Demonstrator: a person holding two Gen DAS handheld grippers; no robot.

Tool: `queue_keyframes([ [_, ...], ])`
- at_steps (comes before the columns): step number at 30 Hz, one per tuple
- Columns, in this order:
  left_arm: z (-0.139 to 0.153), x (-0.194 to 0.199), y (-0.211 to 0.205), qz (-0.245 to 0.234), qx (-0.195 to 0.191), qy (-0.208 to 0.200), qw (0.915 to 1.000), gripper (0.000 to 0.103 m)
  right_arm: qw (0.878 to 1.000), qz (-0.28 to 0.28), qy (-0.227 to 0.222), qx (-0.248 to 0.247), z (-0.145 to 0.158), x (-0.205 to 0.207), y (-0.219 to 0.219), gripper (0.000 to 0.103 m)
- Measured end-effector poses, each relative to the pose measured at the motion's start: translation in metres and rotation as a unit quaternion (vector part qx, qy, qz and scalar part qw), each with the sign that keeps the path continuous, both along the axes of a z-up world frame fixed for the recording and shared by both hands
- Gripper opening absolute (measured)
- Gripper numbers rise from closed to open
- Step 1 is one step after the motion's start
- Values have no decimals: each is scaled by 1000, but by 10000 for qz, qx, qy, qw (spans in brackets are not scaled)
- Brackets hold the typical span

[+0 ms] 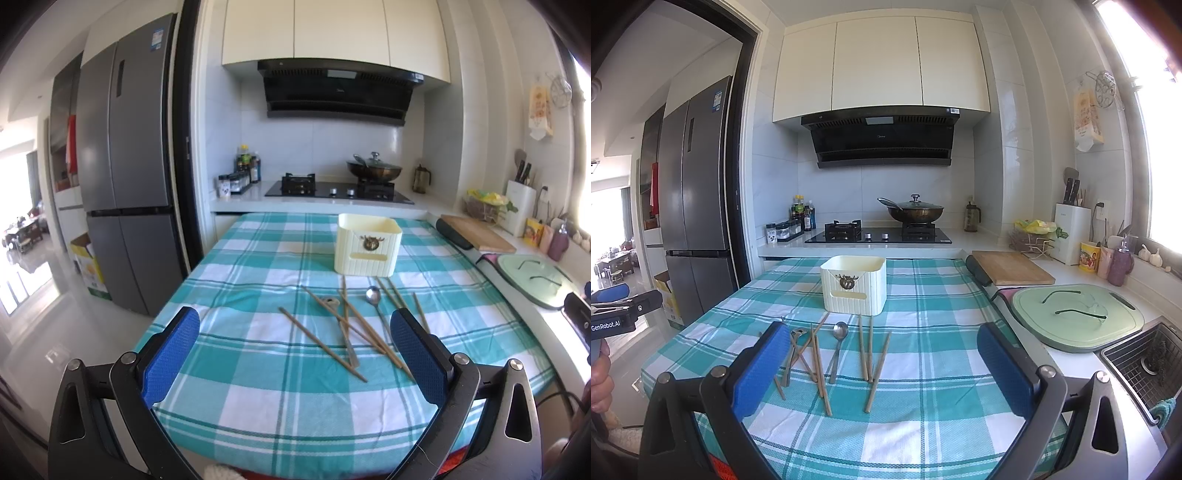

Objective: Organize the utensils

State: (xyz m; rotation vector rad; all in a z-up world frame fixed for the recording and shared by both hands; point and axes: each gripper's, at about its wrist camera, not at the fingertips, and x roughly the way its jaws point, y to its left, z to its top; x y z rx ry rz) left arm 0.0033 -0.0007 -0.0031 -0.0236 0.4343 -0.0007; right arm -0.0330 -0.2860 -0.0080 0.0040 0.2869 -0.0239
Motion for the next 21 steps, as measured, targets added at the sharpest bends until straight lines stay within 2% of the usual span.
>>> queue_keyframes([
  [21,-1,0,0,-1,11,3,10000,103,10000,-11,-16,14,-2,0,0,103],
])
